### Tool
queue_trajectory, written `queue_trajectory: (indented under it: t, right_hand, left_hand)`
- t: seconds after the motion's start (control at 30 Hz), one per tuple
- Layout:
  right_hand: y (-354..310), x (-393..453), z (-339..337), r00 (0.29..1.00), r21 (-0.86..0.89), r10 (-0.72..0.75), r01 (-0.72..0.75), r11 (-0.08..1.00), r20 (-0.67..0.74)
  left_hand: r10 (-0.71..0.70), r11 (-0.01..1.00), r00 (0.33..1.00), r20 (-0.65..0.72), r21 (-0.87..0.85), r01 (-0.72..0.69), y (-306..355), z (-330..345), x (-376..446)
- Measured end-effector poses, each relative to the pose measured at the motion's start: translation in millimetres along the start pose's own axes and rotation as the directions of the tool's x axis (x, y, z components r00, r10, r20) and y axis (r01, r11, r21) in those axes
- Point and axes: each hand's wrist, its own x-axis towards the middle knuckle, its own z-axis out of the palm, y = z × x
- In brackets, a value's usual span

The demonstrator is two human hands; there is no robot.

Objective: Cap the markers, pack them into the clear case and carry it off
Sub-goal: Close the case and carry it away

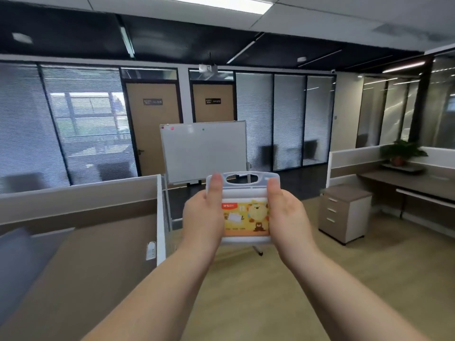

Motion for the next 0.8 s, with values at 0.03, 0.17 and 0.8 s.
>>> queue_trajectory:
  t: [0.03, 0.17, 0.8]
  right_hand:
    - [8, 16, -4, 1.0, 0.005, 0.004, -0.004, 1.0, 0.019]
    - [39, 81, -16, 0.996, 0.013, 0.0, -0.001, 1.0, 0.094]
    - [116, 251, 95, 0.976, 0.075, 0.016, -0.033, 0.997, 0.218]
  left_hand:
    - [-0.012, 1.0, 1.0, -0.019, 0.001, 0.012, -1, 13, 9]
    - [-0.046, 0.999, 0.994, -0.098, -0.012, 0.045, -9, 66, 48]
    - [-0.017, 0.999, 0.98, -0.197, 0.027, 0.023, -74, 101, 242]
